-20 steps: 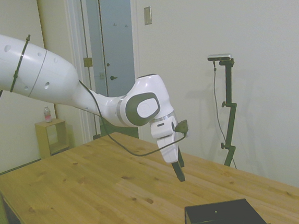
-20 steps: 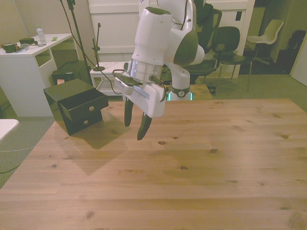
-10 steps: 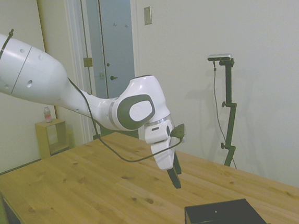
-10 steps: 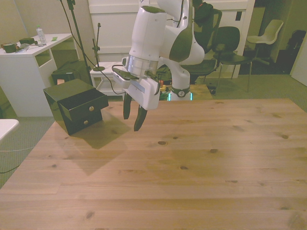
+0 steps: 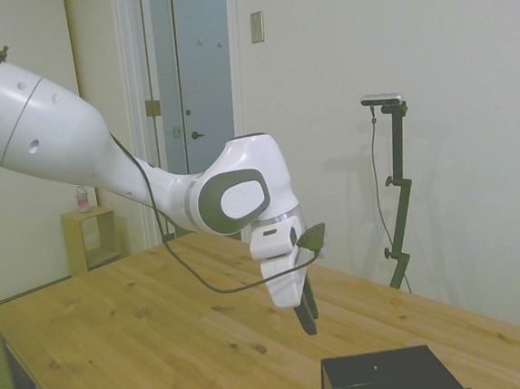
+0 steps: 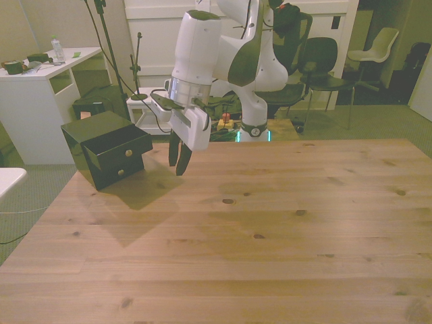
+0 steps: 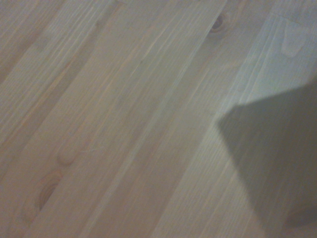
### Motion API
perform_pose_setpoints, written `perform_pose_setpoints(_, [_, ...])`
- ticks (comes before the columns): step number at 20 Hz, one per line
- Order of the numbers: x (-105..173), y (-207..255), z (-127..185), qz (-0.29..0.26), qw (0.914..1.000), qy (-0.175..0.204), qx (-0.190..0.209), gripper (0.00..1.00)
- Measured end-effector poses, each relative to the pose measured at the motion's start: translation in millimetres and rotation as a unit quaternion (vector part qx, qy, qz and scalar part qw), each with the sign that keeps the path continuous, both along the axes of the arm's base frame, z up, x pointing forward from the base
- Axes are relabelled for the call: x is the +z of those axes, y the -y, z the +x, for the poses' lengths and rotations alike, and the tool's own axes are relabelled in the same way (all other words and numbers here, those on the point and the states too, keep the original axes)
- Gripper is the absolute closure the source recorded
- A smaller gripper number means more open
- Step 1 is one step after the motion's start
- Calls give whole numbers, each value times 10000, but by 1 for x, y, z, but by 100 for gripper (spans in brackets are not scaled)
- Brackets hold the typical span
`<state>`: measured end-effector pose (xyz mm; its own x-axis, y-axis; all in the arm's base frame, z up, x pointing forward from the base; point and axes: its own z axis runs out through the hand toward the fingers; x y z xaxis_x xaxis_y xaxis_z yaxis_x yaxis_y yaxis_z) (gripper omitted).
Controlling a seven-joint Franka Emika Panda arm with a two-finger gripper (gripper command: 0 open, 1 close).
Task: Close the top drawer
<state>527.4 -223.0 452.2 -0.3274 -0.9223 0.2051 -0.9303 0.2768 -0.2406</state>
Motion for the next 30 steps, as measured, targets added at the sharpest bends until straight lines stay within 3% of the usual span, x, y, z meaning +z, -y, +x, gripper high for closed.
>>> perform_pose_setpoints(22, [31, 55, -55, 52, 9990, -43, -447, 100])
perform_pose_setpoints(30, [31, 81, -80, 73, 9981, -81, -609, 100])
